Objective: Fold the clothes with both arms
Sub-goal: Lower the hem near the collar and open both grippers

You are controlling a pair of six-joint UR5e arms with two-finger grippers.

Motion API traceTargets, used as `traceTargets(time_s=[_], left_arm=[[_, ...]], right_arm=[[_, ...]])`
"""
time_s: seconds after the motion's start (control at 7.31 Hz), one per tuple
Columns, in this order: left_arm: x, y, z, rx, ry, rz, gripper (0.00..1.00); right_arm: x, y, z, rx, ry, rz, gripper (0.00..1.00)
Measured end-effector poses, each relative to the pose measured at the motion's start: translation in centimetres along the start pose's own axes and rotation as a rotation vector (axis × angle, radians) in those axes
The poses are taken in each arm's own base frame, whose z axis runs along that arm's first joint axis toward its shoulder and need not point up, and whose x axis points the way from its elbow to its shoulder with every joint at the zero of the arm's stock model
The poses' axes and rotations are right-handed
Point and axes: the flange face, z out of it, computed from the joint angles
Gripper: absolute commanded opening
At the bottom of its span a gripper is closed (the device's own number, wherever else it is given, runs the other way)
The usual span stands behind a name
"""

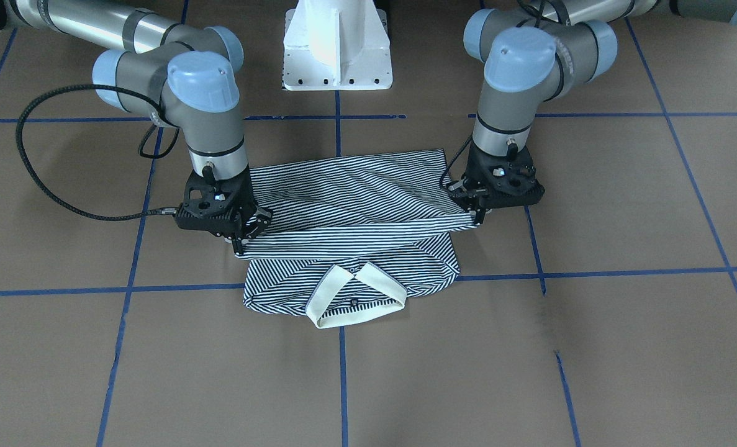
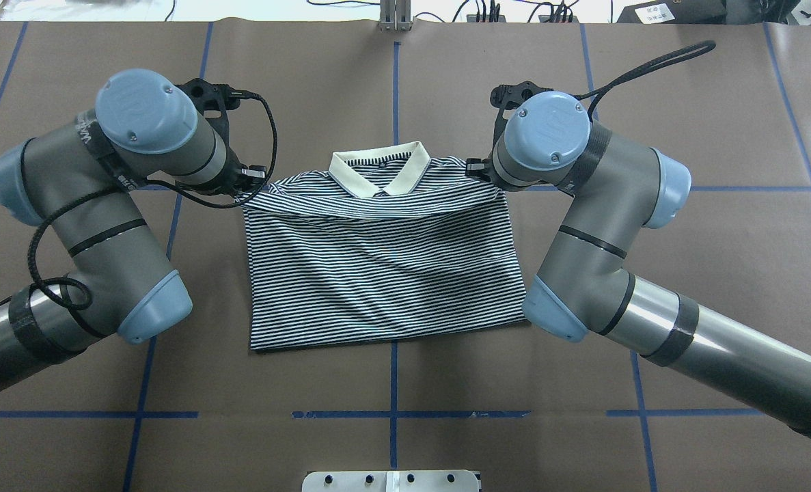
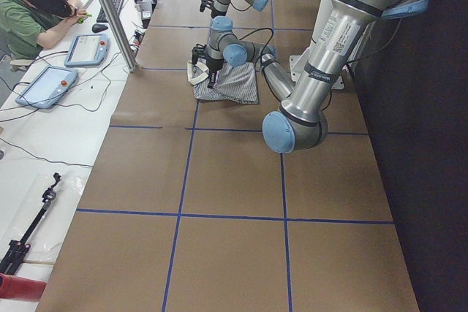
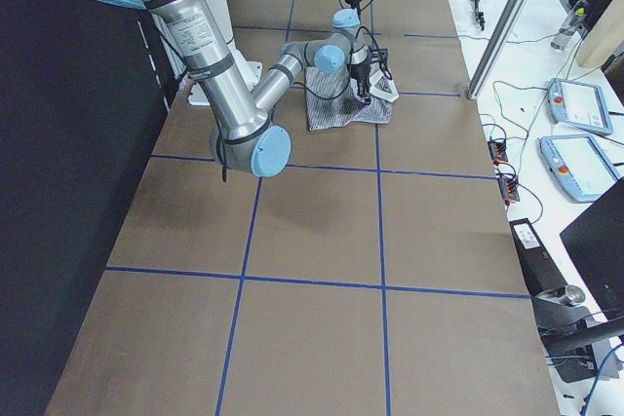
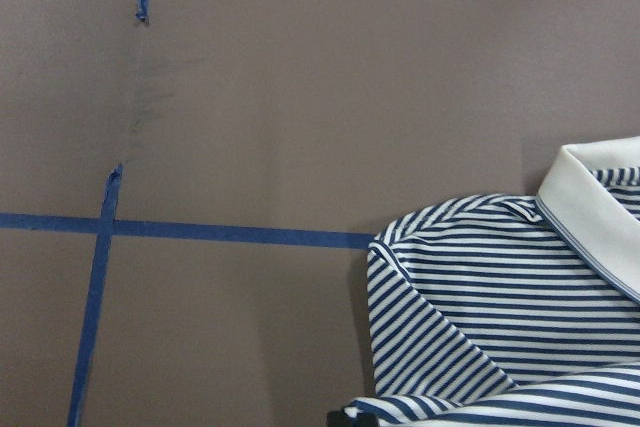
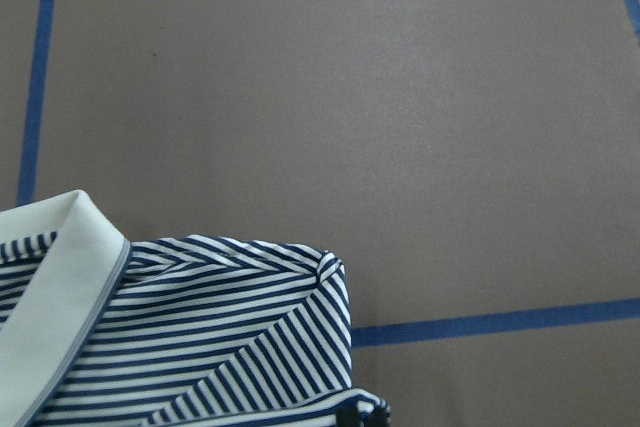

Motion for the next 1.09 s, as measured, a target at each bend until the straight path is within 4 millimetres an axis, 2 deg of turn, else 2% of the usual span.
traceTargets(time_s=[0.27, 0.68, 1.09], left_arm=[[-0.4, -0.7, 2.9, 0.000, -0.007, 0.003, 0.00], [-0.1, -1.0, 3.3, 0.002, -0.001, 0.018, 0.00], [0.1, -1.0, 3.3, 0.003, 0.002, 0.021, 0.00]], right_arm=[[0.8, -0.5, 2.5, 0.000, 0.021, -0.006, 0.00], [0.8, -0.7, 3.2, 0.002, 0.028, -0.011, 0.00], [-0.2, -1.9, 3.6, 0.018, 0.032, -0.006, 0.00]])
